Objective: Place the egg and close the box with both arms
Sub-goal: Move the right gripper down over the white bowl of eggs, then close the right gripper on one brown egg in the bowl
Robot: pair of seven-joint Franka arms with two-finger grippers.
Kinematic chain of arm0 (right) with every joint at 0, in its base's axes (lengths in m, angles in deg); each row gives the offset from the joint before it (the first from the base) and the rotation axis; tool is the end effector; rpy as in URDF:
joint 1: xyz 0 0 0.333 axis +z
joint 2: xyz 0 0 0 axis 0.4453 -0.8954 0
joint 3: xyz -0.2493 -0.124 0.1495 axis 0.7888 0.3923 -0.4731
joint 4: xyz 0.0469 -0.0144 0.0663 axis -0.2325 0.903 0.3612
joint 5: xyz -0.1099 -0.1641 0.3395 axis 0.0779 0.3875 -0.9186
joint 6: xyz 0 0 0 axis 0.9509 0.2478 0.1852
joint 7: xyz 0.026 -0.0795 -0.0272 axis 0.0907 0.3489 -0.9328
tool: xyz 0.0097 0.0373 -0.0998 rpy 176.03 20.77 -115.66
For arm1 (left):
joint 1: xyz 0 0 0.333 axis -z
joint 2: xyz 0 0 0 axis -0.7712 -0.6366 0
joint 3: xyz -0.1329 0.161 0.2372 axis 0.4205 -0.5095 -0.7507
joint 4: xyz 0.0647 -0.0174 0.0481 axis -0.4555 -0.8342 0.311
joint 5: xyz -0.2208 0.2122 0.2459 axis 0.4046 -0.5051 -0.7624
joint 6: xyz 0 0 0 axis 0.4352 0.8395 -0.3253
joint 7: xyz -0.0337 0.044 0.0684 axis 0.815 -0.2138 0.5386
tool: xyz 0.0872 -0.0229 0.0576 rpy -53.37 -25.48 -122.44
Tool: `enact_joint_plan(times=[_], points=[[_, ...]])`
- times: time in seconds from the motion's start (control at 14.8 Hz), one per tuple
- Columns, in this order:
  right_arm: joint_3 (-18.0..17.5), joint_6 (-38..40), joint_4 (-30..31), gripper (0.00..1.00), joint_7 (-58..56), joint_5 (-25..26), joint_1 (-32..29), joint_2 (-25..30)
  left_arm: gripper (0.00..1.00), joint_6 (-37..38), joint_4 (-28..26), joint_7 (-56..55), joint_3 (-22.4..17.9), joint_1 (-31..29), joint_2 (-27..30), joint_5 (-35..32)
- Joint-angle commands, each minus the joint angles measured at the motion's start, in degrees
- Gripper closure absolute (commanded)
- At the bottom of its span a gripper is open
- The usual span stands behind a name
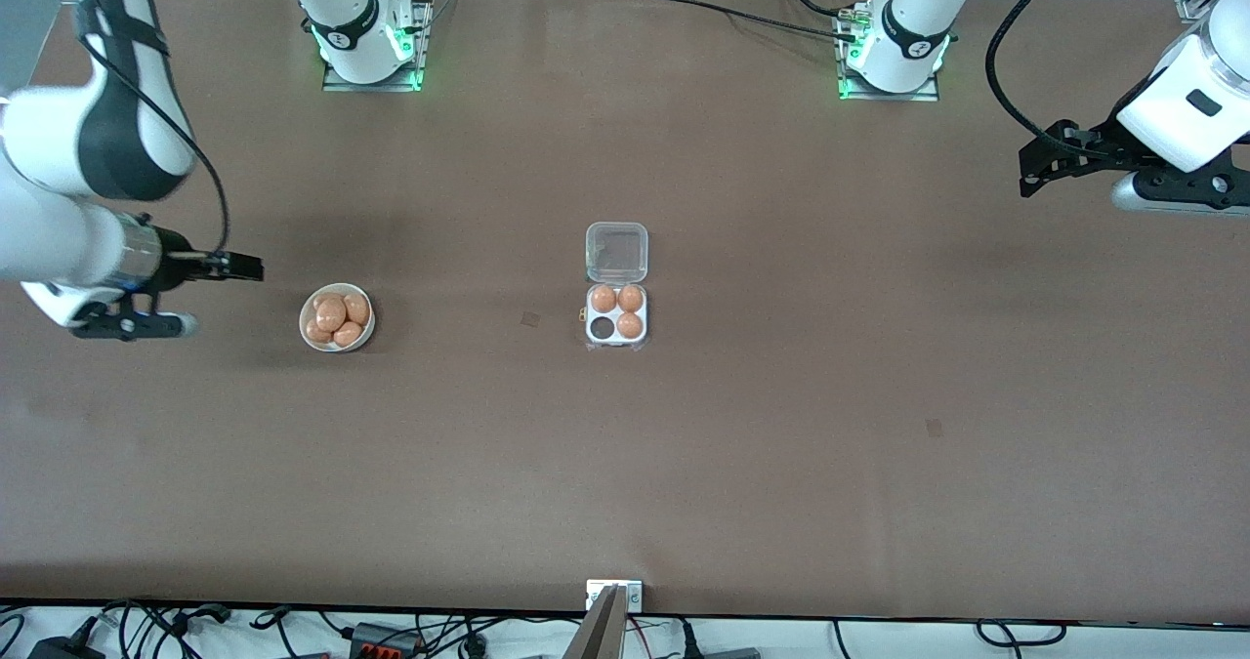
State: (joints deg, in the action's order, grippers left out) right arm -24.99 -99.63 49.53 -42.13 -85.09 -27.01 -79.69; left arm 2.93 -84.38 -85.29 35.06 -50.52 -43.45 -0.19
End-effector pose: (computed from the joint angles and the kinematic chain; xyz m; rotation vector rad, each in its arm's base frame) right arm 0.6126 0.0004 0.3811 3.1054 0.0375 -0.4079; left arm 0.5547 -0.0627 0.6341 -3.1123 0.0961 0.0536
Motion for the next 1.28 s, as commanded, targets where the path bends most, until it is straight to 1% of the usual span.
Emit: enact_joint_plan(times=[0.0,0.2,0.61,0.81,0.94,1.08,1.15,1.21], points=[[0.09,-2.56,-0.70,0.00,0.52,-0.48,0.47,-3.50,0.00,1.14,1.87,0.73,0.14,-0.29,-0.80,0.77],[0.00,-5.03,-0.70,0.00,0.52,-1.01,0.39,-8.77,0.00,1.14,1.87,0.73,0.14,-0.29,-0.89,0.77],[0.00,-7.84,-0.70,0.00,0.60,-1.10,1.71,-13.17,0.00,1.14,1.87,0.73,0.14,-0.29,-0.89,0.77],[-0.09,-7.50,-0.61,0.00,0.60,-1.10,2.75,-14.14,0.00,1.14,1.87,0.73,0.14,-0.29,-0.89,0.77],[-0.09,-7.50,-0.70,0.04,2.35,-1.80,3.72,-14.32,0.00,1.23,1.87,0.82,0.14,-0.29,-0.80,0.77],[-0.09,-7.76,-0.70,0.05,3.86,-2.07,3.81,-14.76,0.00,1.14,1.87,0.99,0.14,-0.38,-0.80,0.77],[-0.09,-7.85,-0.70,0.07,3.86,-2.07,3.81,-14.94,0.00,1.14,1.78,0.99,0.14,-0.47,-0.89,0.77],[-0.09,-7.94,-0.78,0.13,3.77,-2.07,3.81,-15.11,0.00,1.23,1.86,0.91,0.14,-0.47,-0.89,0.77]])
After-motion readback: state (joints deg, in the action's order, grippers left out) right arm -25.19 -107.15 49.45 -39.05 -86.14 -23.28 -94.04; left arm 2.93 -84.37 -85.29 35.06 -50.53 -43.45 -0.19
